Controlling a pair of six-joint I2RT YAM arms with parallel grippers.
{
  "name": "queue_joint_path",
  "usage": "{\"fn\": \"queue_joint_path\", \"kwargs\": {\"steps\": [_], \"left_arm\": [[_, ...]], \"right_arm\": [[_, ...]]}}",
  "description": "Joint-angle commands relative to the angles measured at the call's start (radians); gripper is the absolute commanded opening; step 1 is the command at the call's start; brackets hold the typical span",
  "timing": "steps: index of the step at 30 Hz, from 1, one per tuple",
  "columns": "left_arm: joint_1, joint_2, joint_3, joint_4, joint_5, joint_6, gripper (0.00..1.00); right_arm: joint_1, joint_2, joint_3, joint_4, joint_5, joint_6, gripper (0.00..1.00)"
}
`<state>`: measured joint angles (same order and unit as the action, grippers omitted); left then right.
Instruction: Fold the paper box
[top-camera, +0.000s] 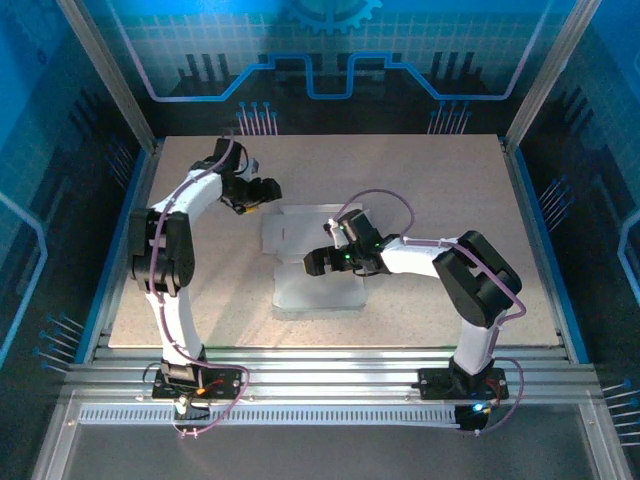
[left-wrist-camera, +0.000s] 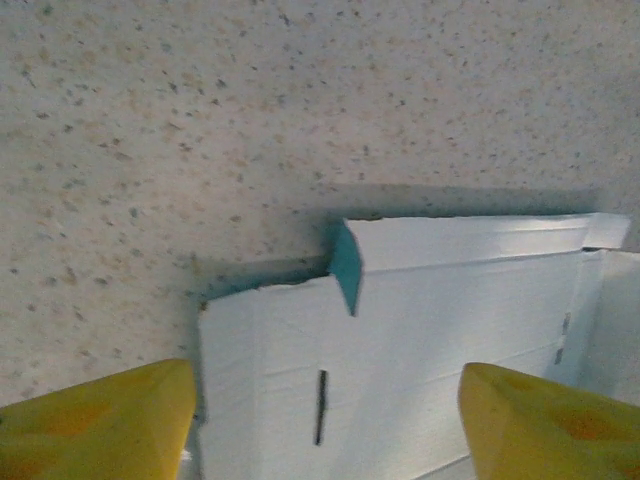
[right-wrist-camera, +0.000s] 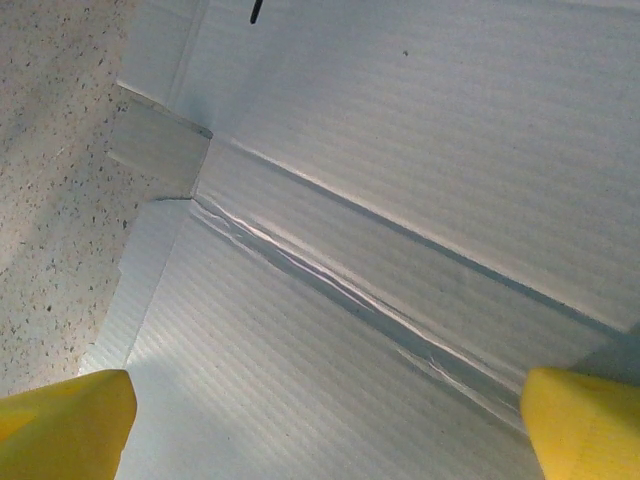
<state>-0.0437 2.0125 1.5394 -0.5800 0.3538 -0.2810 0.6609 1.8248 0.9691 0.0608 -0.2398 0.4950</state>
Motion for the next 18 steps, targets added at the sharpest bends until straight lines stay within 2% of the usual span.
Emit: {"fn": "queue_joint_path", "kwargs": {"steps": [1,6,11,18], "left_arm": [[0.029,0.055,0.017,-0.046,0.093,0.048,0.67],[0.047,0.109,0.045,-0.079,0.117,0.082,0.62],[0.054,0.153,0.069,-0.098,0.158,0.099,0.49],[0.055,0.196,0.101,-0.113,0.190,0.110,0.41]], "right_arm": [[0.011,-0.015,-0.021,-0.067,-0.015,-0.013,1.00],[0.011,-0.014,-0.006,-0.083,-0.014,-0.022,1.00],[0.011,-0.007,-0.001,-0.089,-0.012,-0.022,1.00],[0.011,0.000,-0.013,-0.082,-0.008,-0.017,1.00]]}}
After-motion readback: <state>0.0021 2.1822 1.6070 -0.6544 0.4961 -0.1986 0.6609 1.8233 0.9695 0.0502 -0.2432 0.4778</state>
